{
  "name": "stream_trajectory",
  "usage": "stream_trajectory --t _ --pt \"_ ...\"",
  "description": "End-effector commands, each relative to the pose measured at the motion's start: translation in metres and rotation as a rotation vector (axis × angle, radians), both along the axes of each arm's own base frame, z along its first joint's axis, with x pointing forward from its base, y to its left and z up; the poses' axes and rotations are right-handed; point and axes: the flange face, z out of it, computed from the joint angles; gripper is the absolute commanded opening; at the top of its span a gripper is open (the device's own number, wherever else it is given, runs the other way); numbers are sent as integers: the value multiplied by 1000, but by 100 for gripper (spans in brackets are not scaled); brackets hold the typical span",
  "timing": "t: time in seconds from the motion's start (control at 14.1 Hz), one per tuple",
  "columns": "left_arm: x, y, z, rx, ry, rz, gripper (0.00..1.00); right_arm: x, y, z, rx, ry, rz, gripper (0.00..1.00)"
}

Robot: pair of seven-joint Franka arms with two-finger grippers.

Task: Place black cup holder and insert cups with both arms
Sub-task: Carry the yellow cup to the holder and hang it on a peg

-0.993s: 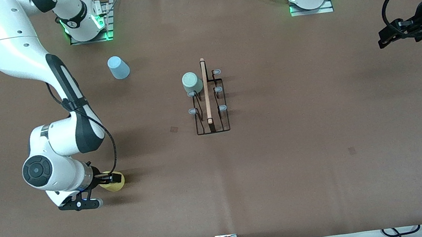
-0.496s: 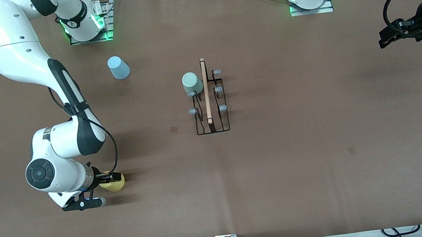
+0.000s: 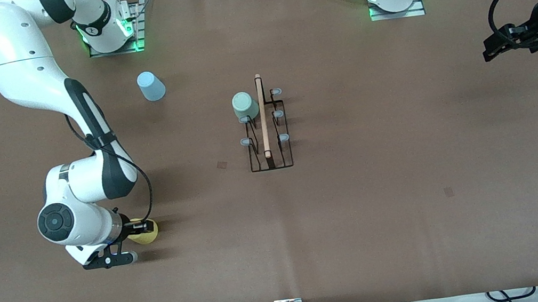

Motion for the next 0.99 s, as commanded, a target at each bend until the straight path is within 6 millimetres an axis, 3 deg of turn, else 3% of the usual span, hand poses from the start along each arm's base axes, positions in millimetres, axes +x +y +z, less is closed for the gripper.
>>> stream_trajectory --t 0.0,0.07,0.28,0.35,0.43,0.71,0.92 --pt "3 1 4 1 8 10 100 4 3 9 1 -8 51 16" --pt "3 1 4 1 8 10 100 4 6 24 3 -17 55 15" --pt "3 1 4 1 8 10 100 -13 33 97 16 30 89 15" --pt "3 1 4 1 8 10 100 -17 53 127 31 3 117 15" --pt "3 1 4 1 8 10 100 -25 79 144 38 -3 140 15" --pt "3 0 4 1 9 9 100 -78 204 163 31 5 202 15" --pt "2 0 4 1 9 9 100 -114 261 174 32 22 133 15"
